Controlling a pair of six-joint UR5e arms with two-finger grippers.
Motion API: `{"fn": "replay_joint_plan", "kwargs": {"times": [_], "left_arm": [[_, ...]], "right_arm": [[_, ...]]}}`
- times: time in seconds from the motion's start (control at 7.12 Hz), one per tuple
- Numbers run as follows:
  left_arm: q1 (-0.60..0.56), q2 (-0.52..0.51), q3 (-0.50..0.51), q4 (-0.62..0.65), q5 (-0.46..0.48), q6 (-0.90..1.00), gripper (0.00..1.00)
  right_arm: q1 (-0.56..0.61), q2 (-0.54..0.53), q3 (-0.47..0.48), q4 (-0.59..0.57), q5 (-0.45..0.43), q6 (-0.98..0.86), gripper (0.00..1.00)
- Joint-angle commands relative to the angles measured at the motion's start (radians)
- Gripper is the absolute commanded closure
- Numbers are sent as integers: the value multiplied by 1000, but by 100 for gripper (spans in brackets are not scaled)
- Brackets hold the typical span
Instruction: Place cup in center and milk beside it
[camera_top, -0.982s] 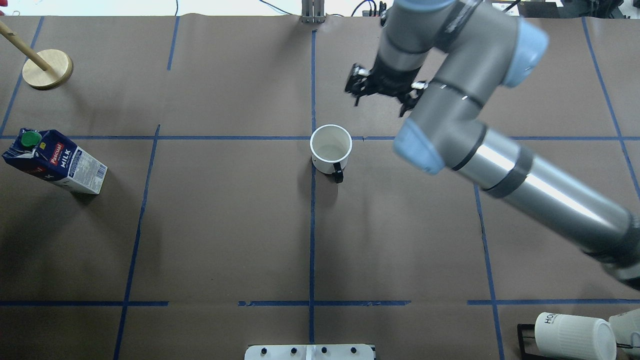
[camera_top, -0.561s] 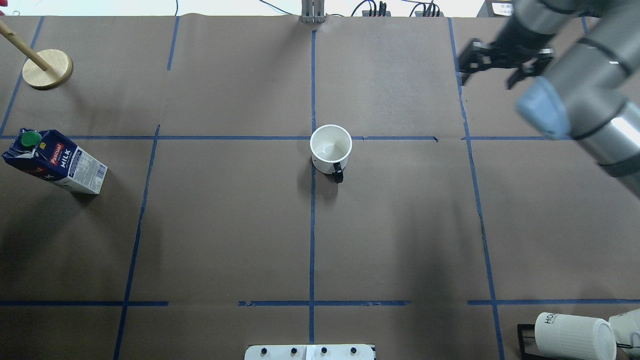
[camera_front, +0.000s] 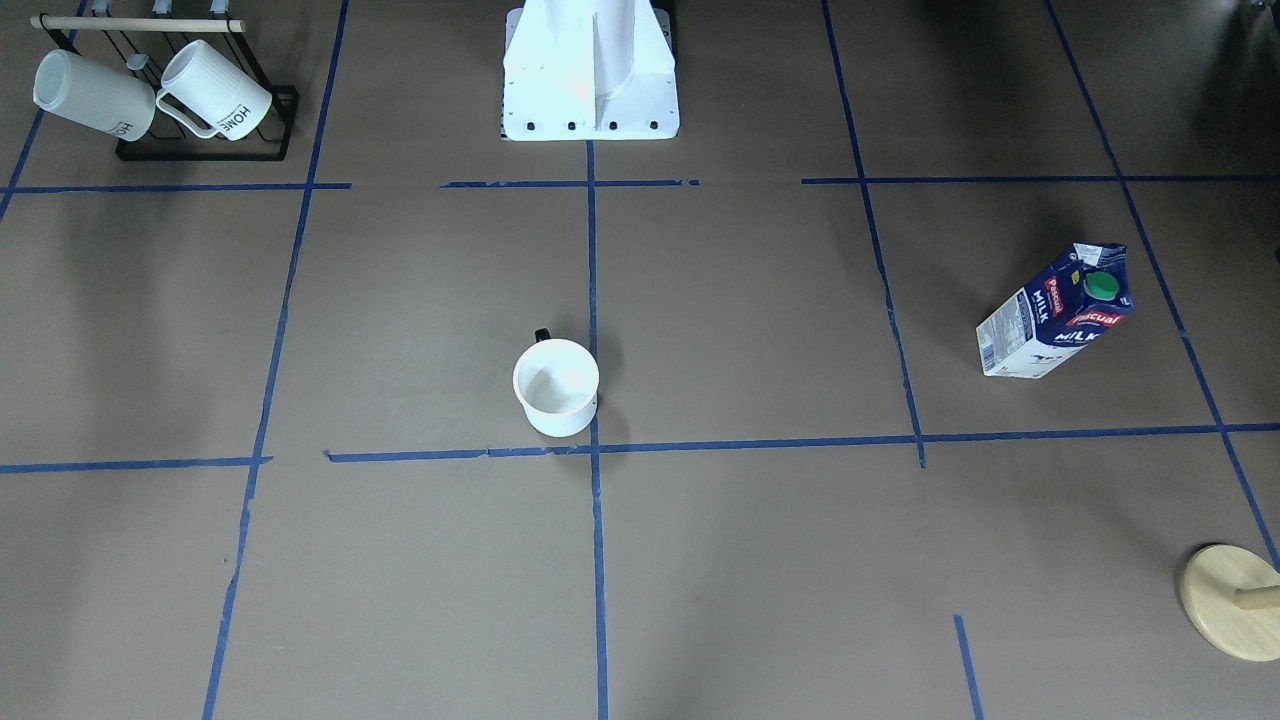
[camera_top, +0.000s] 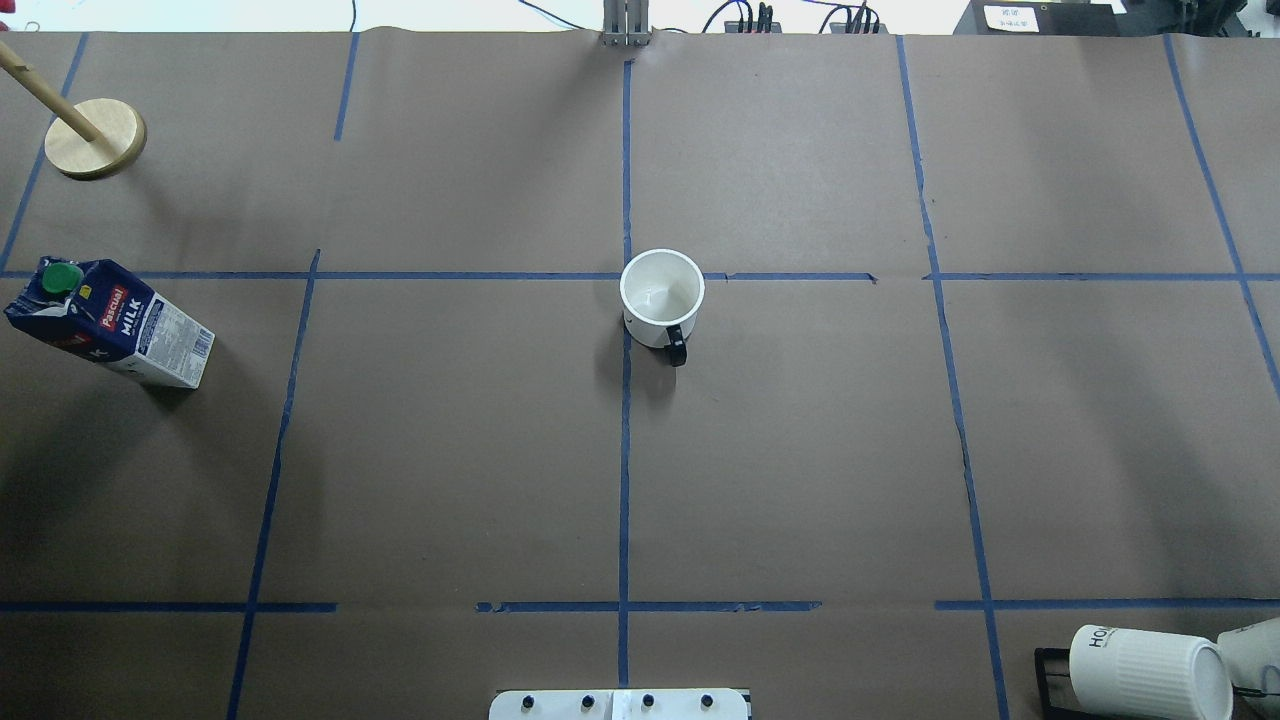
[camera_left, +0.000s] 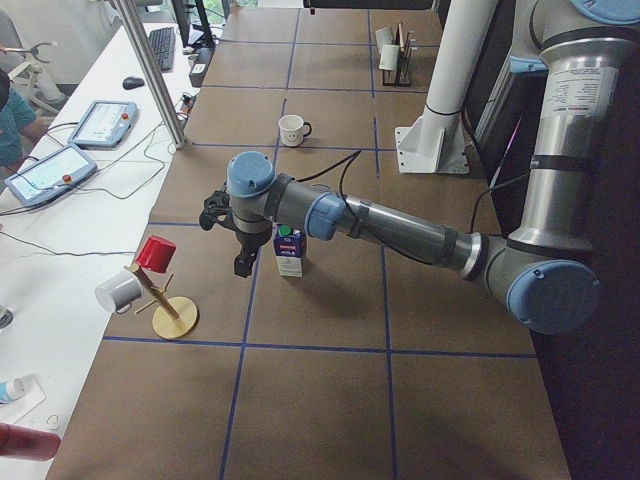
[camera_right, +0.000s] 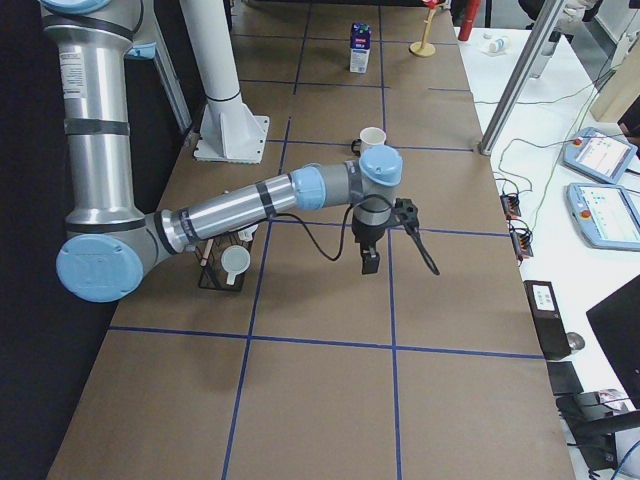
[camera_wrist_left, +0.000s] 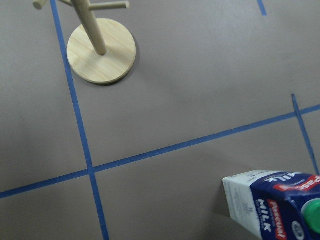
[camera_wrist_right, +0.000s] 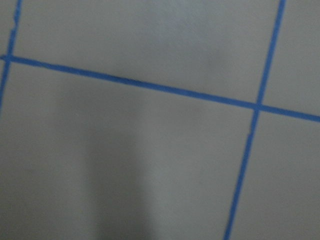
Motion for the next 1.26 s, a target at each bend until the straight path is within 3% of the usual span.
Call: {"fn": "replay_joint_plan", "kwargs": {"times": [0.0, 0.14, 0.42, 0.7, 0.84, 1.12], "left_arm": [[5, -1, -28, 11, -9, -12, 0], [41, -1, -48, 11, -12, -29, 0], [161, 9, -103, -3, 4, -260, 0], [215, 6, -113, -5, 59, -315, 0], [280, 8, -126, -29, 131, -389, 0], [335, 11, -119, -72, 150, -454, 0]], "right_arm": [[111, -206, 5, 63, -2, -184, 0], [111, -222, 7, 107, -1, -147, 0], [111, -221, 10, 111, -1, -125, 0], [111, -221, 10, 111, 1, -125, 0], [111, -221, 10, 111, 1, -125, 0], [111, -221, 10, 111, 1, -126, 0]]}}
